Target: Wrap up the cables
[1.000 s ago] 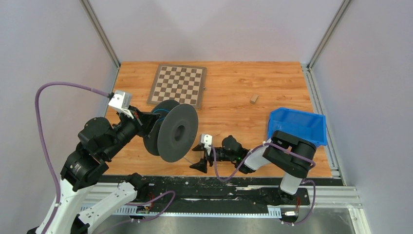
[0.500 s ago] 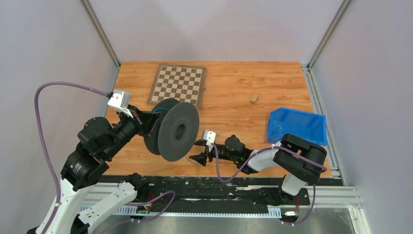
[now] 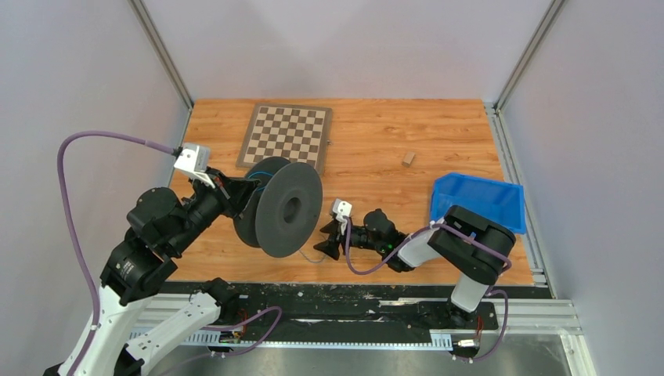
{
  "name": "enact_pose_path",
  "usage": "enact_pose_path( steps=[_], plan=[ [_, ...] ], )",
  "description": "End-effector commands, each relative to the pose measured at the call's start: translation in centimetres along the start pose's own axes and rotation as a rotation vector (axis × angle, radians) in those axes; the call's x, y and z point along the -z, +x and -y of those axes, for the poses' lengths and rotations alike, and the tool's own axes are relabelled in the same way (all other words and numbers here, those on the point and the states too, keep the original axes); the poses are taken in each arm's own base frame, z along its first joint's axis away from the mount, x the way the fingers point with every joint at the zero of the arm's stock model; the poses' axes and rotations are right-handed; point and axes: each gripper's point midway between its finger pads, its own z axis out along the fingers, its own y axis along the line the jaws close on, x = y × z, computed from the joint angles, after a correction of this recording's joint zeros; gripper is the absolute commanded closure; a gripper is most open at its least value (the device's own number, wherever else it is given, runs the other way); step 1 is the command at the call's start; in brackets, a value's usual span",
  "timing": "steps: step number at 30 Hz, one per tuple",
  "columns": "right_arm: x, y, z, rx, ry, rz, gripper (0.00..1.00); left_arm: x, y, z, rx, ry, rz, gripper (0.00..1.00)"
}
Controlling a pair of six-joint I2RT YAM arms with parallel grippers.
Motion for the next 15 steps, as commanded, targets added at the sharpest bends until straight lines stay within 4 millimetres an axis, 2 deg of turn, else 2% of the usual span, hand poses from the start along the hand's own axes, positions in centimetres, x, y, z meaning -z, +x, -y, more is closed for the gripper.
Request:
enact_pose_path(
  steps=[1, 5, 7, 10, 15],
  plan=[
    [-0.6, 0.9, -1.5, -0.052, -0.081, -0.011, 0.47, -0.1, -2.8, 1.2, 0.051, 0.044, 0.11, 1.0],
    [-0.7, 1.0, -1.1, -0.062, -0.06, -0.013, 0.59, -0.3, -2.6, 1.0, 0.053, 0.033, 0.107, 1.0],
    [-0.5, 0.8, -0.6, -0.066, -0.025, -0.004, 0.76, -0.4, -2.6, 0.8, 0.057, 0.021, 0.111, 1.0],
    [0.4, 0.2, -0.5, -0.062, 0.002, 0.023, 0.98, -0.5, -2.9, -0.6, 0.099, -0.059, 0.137, 1.0],
    [2.5, -1.4, -1.2, -0.022, 0.041, 0.071, 1.0, -1.0, -2.7, -2.8, 0.167, -0.185, 0.164, 1.0]
  ],
)
